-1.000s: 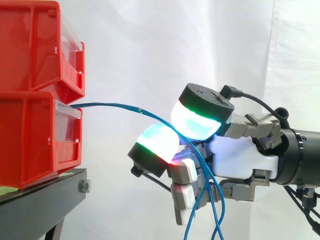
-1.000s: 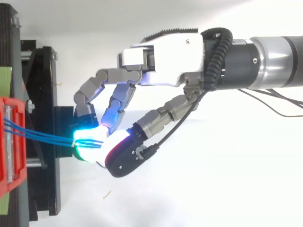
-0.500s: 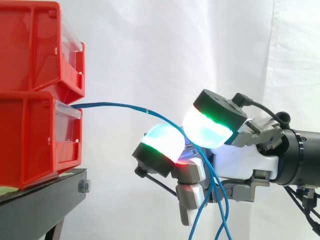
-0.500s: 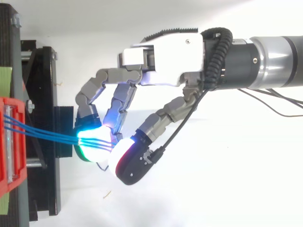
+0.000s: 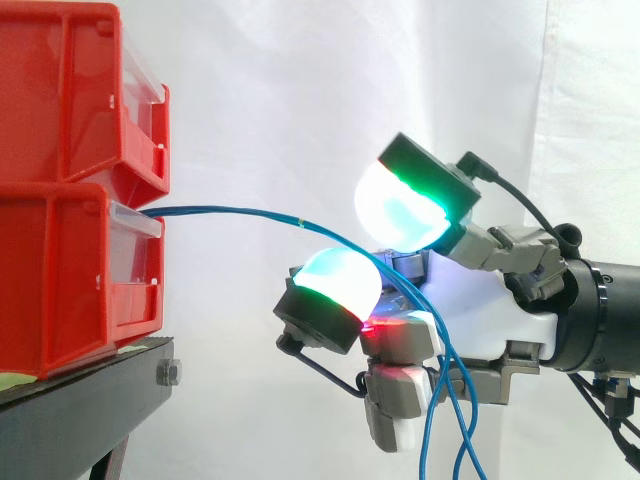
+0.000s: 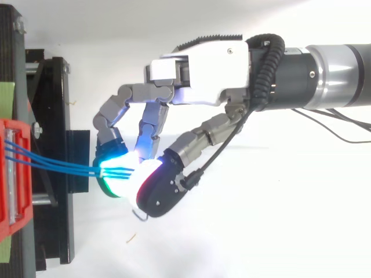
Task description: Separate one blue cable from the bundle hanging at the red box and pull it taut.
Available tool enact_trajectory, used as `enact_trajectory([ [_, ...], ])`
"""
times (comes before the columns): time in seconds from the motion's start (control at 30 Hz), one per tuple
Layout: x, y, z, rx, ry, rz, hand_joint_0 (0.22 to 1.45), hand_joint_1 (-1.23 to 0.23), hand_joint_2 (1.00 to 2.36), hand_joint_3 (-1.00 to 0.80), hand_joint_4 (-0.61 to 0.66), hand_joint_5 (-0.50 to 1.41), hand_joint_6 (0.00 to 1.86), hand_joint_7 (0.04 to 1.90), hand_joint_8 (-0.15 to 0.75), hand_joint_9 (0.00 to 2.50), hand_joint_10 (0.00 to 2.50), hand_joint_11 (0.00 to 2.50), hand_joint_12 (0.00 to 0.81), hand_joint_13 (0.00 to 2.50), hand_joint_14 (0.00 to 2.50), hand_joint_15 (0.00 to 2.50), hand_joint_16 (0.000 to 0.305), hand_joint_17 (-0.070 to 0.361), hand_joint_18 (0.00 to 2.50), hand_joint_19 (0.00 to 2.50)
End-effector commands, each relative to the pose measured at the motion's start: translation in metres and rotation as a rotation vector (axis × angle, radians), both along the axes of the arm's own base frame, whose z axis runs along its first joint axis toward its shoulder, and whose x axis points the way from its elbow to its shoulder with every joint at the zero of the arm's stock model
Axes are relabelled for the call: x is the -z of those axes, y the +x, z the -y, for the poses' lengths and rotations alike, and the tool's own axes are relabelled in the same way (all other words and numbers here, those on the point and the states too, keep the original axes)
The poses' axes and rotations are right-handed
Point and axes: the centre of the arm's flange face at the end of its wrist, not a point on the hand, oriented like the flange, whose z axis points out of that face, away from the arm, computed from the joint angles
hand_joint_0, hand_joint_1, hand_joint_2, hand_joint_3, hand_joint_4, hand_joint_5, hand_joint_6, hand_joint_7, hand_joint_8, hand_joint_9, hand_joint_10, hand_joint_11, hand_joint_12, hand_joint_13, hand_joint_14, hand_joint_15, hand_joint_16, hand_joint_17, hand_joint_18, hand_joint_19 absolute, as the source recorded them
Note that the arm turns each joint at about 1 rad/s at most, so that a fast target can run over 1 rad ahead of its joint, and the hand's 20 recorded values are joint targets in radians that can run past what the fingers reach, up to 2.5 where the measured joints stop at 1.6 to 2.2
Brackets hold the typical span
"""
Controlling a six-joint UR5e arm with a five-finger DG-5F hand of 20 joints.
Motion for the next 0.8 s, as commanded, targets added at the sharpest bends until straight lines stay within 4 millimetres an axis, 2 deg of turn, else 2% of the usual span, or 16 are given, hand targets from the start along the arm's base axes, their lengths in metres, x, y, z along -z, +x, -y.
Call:
enact_trajectory([
  [0.0, -0.0003, -0.0001, 0.0003, 0.000, 0.000, 0.000, 0.63, -0.67, 1.00, -0.46, 0.10, -0.13, 0.84, 1.21, 0.361, 1.24, 0.02, 0.87, 0.373, 1.23, 0.02, 0.61, 0.039, 0.088, 1.07, 0.61],
  [0.07, 0.0012, -0.0003, 0.0003, 0.000, 0.000, -0.004, 0.61, -0.72, 1.01, -0.33, 0.09, -0.14, 0.85, 1.27, 0.364, 1.22, 0.02, 0.87, 0.378, 1.22, 0.02, 0.61, 0.040, 0.090, 1.06, 0.61],
  [0.2, 0.0000, -0.0002, -0.0009, -0.001, 0.000, -0.003, 0.61, -0.82, 1.02, -0.19, 0.02, -0.14, 0.86, 1.35, 0.369, 1.20, 0.02, 0.87, 0.391, 1.22, 0.02, 0.60, 0.044, 0.098, 1.08, 0.59],
  [0.3, 0.0002, -0.0004, -0.0009, -0.001, 0.000, -0.004, 0.65, -0.88, 1.02, -0.17, -0.05, -0.16, 0.89, 1.35, 0.357, 1.15, 0.02, 0.89, 0.381, 1.19, 0.02, 0.61, 0.041, 0.093, 1.05, 0.59],
  [0.43, 0.0003, -0.0005, -0.0009, -0.001, 0.000, -0.006, 0.72, -0.94, 1.02, -0.26, -0.06, -0.18, 0.91, 1.37, 0.349, 1.12, 0.02, 0.89, 0.373, 1.17, 0.02, 0.60, 0.041, 0.093, 1.03, 0.54],
  [0.6, 0.0029, -0.0012, -0.0009, -0.001, -0.002, -0.010, 0.81, -0.95, 1.01, -0.43, -0.04, -0.18, 0.92, 1.30, 0.345, 1.12, 0.02, 0.89, 0.357, 1.15, 0.02, 0.58, 0.041, 0.091, 1.01, 0.52],
  [0.67, 0.0018, -0.0014, 0.0003, 0.001, -0.002, -0.009, 0.83, -0.94, 1.00, -0.50, -0.03, -0.18, 0.92, 1.26, 0.335, 1.12, 0.02, 0.90, 0.354, 1.15, 0.02, 0.59, 0.040, 0.091, 1.00, 0.51],
  [0.77, 0.0018, -0.0013, -0.0009, -0.001, -0.004, -0.008, 0.80, -0.95, 1.00, -0.50, 0.04, -0.17, 0.91, 1.23, 0.334, 1.13, 0.02, 0.89, 0.352, 1.15, 0.02, 0.59, 0.040, 0.091, 1.02, 0.48],
])
